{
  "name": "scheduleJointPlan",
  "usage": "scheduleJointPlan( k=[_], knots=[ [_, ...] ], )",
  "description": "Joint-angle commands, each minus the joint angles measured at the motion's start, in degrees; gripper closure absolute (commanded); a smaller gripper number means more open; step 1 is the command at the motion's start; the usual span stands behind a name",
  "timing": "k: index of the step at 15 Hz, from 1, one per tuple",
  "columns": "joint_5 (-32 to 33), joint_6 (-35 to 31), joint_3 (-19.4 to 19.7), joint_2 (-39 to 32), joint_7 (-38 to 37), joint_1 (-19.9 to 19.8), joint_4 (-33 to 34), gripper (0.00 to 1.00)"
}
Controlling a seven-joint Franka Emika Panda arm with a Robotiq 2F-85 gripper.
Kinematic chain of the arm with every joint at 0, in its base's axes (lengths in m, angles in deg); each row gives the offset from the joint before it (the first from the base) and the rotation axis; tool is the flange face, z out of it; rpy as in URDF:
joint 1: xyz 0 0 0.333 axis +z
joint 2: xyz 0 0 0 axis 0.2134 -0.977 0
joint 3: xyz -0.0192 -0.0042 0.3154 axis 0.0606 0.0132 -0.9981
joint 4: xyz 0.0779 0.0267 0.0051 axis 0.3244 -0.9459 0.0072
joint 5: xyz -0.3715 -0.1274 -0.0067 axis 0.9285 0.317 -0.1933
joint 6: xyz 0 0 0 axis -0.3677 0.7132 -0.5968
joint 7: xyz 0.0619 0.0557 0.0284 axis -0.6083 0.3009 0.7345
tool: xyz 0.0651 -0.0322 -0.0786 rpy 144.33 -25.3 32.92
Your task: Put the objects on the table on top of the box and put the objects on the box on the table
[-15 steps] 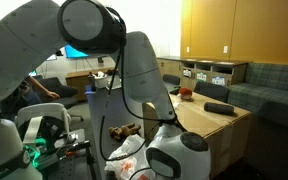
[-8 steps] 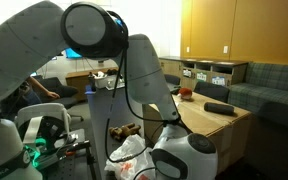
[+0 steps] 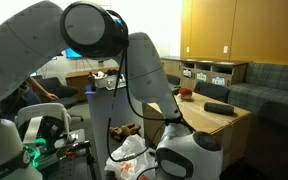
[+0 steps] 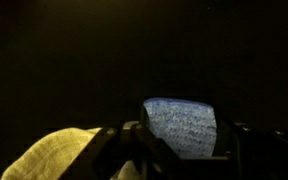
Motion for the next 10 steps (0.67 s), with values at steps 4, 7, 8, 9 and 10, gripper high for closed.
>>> scheduleJointPlan(
  k=[4, 7, 8, 9, 10],
  knots=[
    [5.6, -2.9, 0.9, 7.8, 2.3, 2.2, -7.1, 0.68],
    [8.1, -8.9, 0.4, 15.3, 6.9, 4.0, -14.7, 0.70],
    [8.8, -10.8, 0.8, 17.9, 7.6, 5.6, -17.2, 0.70],
    [9.3, -12.3, 1.1, 20.4, 8.7, 6.6, -19.7, 0.70],
    [9.8, -13.4, 1.9, 22.7, 8.7, 8.3, -21.8, 0.70]
  ],
)
